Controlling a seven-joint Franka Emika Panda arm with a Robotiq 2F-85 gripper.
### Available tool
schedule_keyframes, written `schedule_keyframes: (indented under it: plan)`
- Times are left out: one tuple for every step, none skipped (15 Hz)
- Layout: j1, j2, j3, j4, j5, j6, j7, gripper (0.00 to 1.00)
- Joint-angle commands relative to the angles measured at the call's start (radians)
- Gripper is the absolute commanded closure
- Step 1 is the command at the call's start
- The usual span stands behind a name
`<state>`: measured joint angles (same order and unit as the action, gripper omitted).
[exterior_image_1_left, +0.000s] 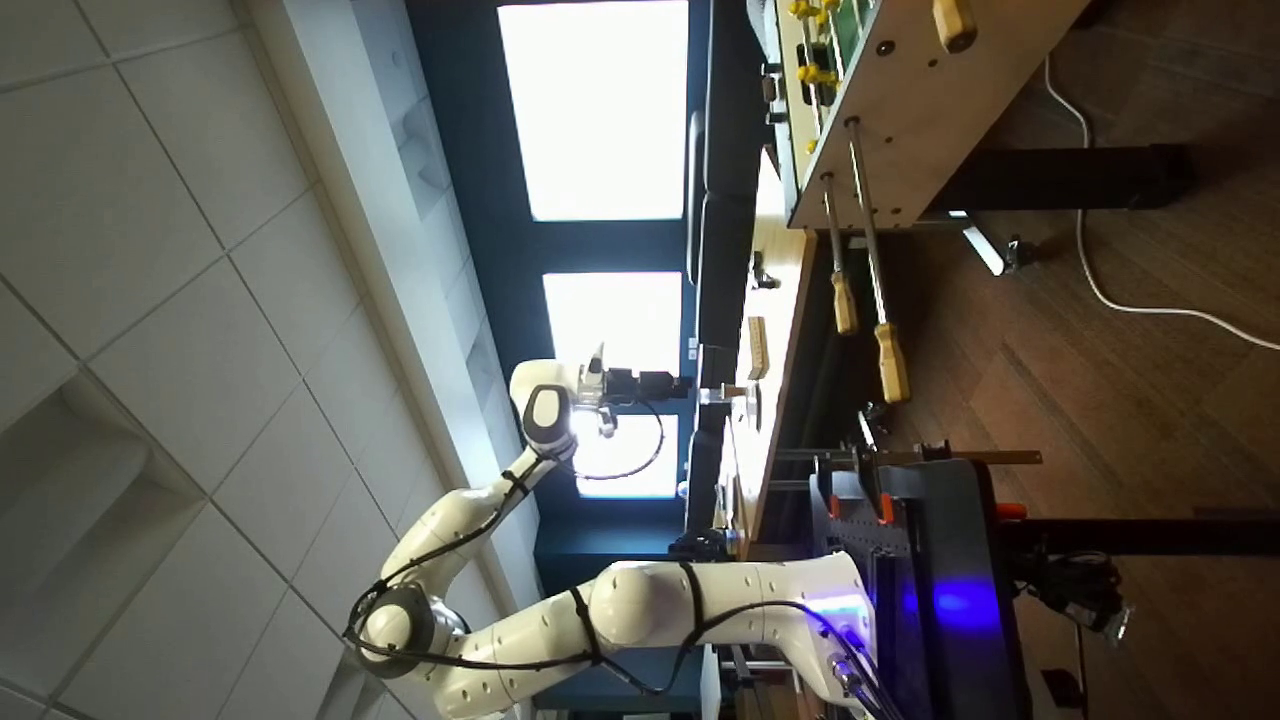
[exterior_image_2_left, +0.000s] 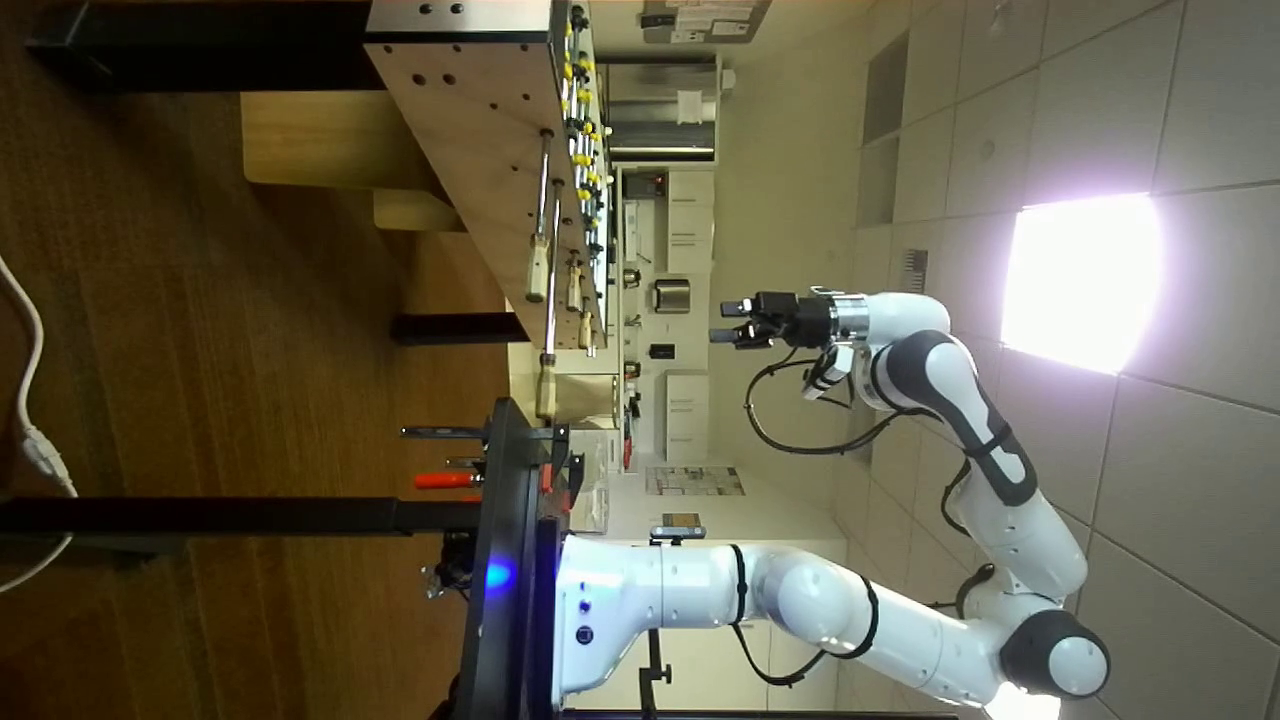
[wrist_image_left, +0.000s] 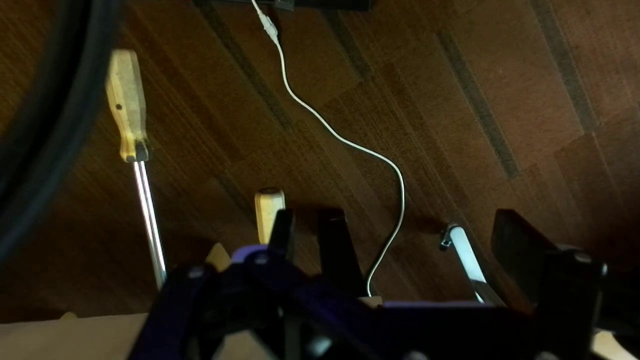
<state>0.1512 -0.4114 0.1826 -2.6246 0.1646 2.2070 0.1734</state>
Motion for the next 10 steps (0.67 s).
schedule_keyframes:
  plan:
    - [-0.004,0.054,-0.003,0.004,-0.013,0.072,0.004,0.0]
    - [0.004,0.078,-0.026,0.007,0.01,0.078,-0.046,0.0]
    - [0.006,0.1,-0.038,0.011,0.019,0.084,-0.076,0.0]
    - [0.006,0.119,-0.052,0.016,0.023,0.08,-0.114,0.0]
    - [0.005,0.134,-0.069,0.023,0.031,0.071,-0.165,0.0]
    - [0.002,0.149,-0.083,0.028,0.035,0.066,-0.205,0.0]
    - [0.0,0.163,-0.1,0.035,0.038,0.062,-0.254,0.0]
    - [-0.004,0.179,-0.109,0.043,0.032,0.058,-0.285,0.0]
    - [-0.004,0.197,-0.122,0.055,0.037,0.056,-0.324,0.0]
    - [-0.008,0.214,-0.129,0.067,0.032,0.053,-0.344,0.0]
